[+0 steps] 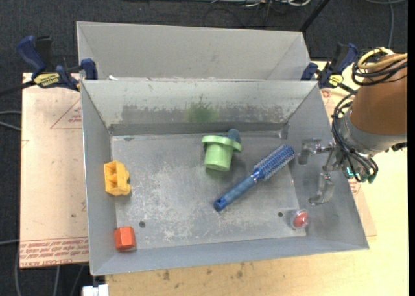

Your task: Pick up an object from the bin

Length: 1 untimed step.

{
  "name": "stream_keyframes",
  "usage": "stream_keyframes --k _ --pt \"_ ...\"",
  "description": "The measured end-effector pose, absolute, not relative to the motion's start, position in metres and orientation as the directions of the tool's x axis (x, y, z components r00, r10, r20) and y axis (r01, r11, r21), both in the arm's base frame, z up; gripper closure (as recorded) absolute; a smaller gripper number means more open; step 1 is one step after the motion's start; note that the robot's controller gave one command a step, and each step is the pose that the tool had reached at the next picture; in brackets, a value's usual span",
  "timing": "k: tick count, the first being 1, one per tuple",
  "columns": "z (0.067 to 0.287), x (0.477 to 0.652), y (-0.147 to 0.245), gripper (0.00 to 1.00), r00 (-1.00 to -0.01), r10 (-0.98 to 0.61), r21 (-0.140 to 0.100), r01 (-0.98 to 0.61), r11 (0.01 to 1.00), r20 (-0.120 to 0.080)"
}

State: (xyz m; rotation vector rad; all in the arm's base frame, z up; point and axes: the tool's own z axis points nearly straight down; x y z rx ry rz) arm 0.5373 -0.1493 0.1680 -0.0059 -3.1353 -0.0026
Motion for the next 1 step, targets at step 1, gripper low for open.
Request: stream_keyframes --k 1 --pt "0.0702 0.6123 -0.1049 0.0 -0.997 -0.08 0.002 -0.08 0.997 -0.003"
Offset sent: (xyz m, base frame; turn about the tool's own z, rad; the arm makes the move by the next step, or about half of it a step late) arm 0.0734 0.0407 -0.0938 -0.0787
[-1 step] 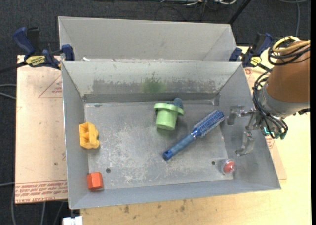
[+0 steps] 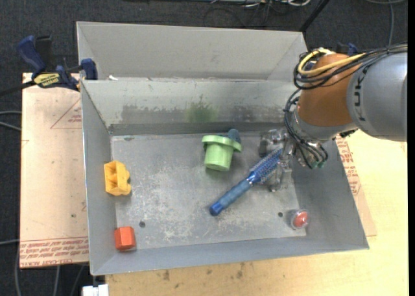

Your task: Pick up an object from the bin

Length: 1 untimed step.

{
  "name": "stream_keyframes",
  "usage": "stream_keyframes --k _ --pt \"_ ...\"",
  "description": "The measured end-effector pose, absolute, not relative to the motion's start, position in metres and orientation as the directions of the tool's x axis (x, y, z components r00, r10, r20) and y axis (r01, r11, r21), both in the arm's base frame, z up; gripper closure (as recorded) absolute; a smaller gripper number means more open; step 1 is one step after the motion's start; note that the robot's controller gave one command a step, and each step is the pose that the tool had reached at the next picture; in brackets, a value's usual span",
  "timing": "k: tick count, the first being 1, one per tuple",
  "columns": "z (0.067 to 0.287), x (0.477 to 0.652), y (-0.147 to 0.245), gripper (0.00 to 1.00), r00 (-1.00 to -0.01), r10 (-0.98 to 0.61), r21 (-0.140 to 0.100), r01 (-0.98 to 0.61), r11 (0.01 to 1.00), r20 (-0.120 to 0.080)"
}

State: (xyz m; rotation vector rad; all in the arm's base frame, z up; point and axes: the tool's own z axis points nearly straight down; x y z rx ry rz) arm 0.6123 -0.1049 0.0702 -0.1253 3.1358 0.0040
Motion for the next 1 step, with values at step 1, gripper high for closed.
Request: stream_keyframes --k 1 --pt "0.0736 0.6112 -0.1076 1.0 -0.997 -0.076 0.0 -0.076 0.997 -0.002"
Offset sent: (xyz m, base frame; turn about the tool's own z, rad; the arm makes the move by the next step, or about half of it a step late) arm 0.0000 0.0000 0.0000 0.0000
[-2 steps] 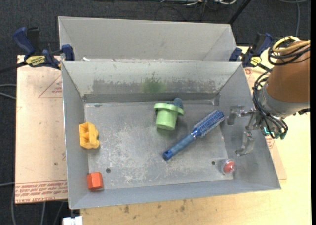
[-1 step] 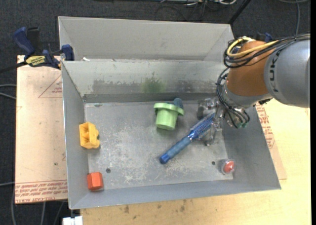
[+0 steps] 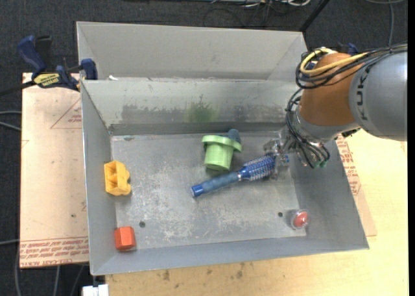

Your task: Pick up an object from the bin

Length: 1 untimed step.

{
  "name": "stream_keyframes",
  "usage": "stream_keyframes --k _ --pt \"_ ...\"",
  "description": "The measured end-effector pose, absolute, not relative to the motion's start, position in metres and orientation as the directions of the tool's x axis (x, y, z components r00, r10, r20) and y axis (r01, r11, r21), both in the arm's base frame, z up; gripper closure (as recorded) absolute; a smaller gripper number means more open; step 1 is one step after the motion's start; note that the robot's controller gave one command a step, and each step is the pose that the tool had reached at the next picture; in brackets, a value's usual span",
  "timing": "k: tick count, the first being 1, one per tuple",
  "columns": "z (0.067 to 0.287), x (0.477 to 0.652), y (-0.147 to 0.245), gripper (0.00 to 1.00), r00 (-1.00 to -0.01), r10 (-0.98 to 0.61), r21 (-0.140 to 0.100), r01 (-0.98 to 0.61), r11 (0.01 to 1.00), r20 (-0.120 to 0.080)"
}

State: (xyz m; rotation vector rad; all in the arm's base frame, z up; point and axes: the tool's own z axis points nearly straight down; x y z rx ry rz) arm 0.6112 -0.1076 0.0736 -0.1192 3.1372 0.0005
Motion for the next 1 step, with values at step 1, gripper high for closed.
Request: stream_keyframes --k 1 --pt "0.2582 0.5878 -0.1048 1.0 -0.993 -0.12 -0.003 -0.12 0.993 -0.01"
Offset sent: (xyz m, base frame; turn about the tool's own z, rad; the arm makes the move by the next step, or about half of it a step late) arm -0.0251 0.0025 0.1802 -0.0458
